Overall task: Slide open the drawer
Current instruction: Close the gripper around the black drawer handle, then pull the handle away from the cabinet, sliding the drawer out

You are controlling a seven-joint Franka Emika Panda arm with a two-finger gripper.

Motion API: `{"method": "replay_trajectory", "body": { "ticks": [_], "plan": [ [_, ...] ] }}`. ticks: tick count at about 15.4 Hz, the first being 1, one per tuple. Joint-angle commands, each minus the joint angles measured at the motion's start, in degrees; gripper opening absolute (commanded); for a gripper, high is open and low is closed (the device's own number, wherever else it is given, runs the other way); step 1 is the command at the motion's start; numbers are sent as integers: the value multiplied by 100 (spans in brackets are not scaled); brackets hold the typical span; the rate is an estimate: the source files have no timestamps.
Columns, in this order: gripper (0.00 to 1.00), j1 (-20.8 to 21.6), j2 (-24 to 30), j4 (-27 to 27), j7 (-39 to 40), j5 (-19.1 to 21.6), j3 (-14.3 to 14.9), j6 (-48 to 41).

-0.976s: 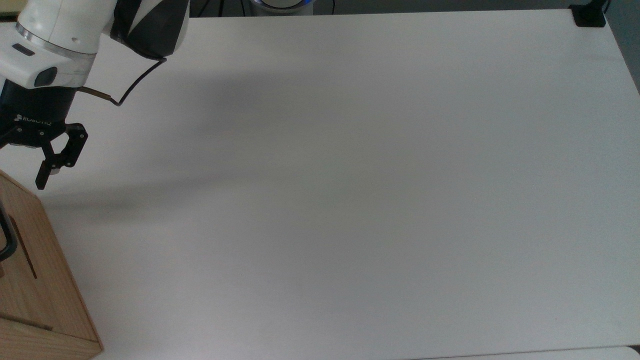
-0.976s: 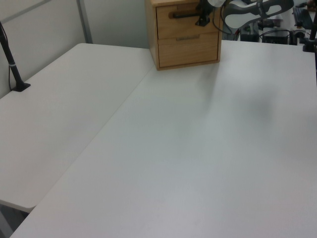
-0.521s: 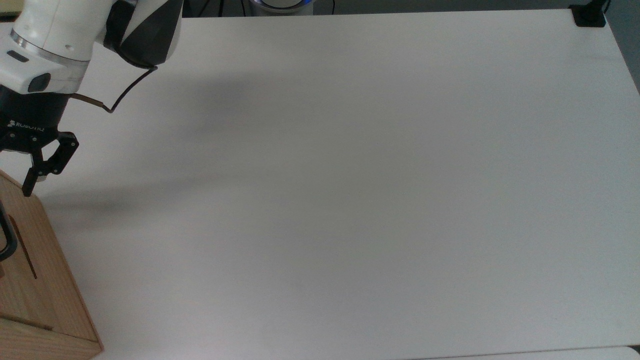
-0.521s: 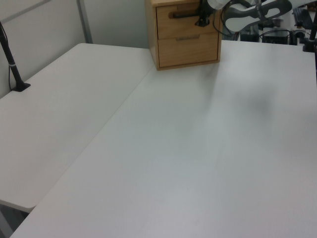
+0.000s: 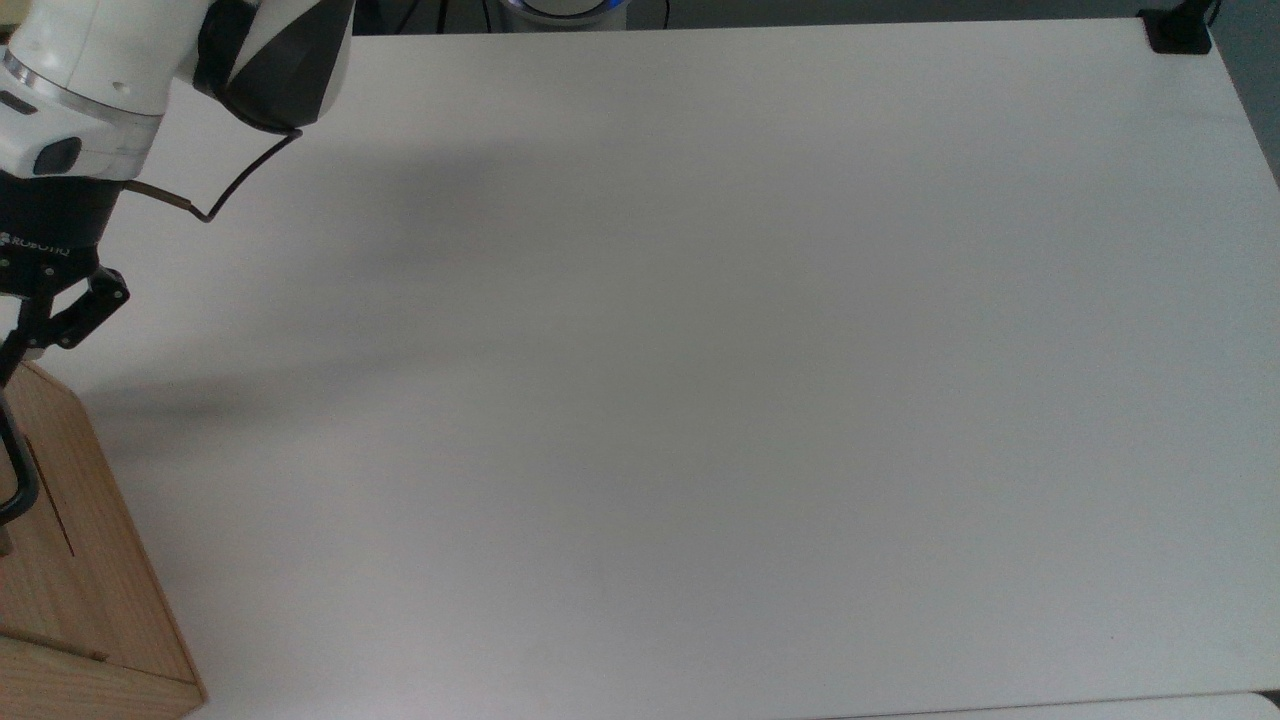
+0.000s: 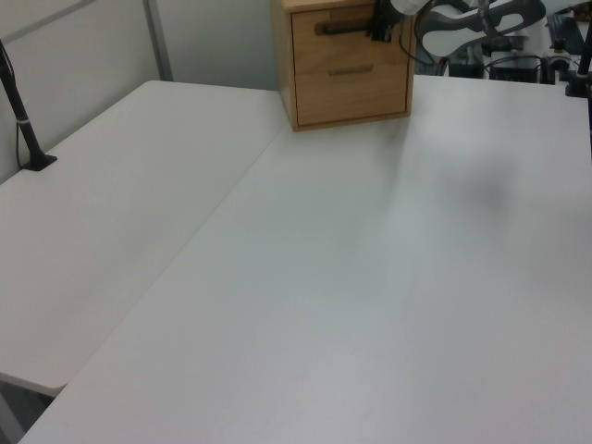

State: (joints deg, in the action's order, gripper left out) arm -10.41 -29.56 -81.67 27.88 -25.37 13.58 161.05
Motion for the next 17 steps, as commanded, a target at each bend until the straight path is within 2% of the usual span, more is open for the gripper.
{"method": "replay_trajectory", "body": {
  "ticks": [1,5,7,11,13,17],
  "plan": [
    [0,22,-33,2,-177,-73,4,85],
    [0,92,90,-24,-186,-12,-14,76],
    [0,197,344,-173,-195,6,-31,58],
    [0,461,1003,-901,-362,-3,-75,14],
    [0,724,1319,-1279,-397,-3,-75,-38],
    [0,1006,1795,-1685,-441,-3,-84,-380]
  ]
}}
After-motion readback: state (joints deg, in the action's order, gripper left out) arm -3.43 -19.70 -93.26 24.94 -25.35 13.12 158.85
